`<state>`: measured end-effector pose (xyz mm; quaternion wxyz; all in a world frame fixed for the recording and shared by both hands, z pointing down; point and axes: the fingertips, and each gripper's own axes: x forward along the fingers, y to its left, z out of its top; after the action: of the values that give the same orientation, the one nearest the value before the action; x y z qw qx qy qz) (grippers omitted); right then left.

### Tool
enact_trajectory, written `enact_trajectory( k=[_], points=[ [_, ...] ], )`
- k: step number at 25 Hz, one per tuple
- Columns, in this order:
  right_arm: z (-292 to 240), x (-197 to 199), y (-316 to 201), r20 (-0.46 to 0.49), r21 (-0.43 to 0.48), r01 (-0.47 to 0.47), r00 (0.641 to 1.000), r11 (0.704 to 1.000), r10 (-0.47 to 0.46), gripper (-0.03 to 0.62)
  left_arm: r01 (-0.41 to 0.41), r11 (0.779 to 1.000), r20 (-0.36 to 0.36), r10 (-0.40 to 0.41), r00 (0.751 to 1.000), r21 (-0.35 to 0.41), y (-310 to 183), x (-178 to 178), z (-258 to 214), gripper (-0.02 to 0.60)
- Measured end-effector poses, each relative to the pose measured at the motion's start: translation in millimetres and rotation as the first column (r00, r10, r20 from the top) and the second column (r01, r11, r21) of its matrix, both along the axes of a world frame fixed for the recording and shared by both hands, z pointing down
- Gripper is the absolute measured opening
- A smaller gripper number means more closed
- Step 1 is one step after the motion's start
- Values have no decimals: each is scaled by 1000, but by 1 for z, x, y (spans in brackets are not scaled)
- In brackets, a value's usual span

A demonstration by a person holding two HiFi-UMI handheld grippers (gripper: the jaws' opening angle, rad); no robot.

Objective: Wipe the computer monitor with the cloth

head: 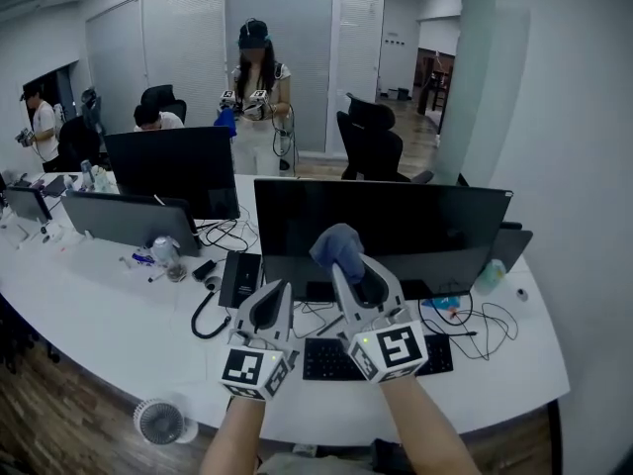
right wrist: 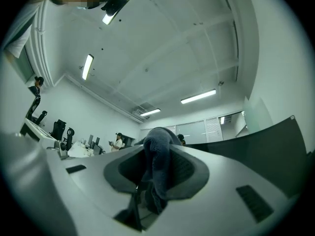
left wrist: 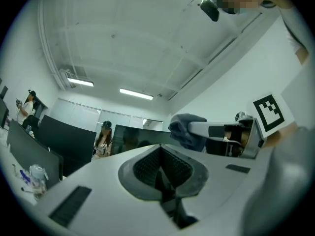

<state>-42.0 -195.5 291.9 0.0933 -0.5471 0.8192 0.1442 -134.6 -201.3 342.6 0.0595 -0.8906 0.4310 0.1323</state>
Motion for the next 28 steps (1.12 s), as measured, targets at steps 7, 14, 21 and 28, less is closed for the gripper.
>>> enact_trajectory(
  k=[7, 14, 21, 28],
  points=[
    [33, 13, 40, -9, -42, -20, 1000, 999, 19, 112, -7, 999, 26, 6, 1000, 52, 38, 23, 7, 6],
    [56, 18, 83, -76, -52, -48, 996, 998, 44, 110, -19, 999, 32, 18, 999, 29, 72, 41, 23, 6],
    [90, 34, 111, -58, -113, -86, 995, 990, 80, 110, -44, 999, 33, 44, 998, -10, 91, 58, 50, 6],
    [126, 55, 132, -15, -185, -110, 994, 977, 109, 110, -30, 996, 37, 33, 999, -86, 109, 66, 77, 6]
  ],
)
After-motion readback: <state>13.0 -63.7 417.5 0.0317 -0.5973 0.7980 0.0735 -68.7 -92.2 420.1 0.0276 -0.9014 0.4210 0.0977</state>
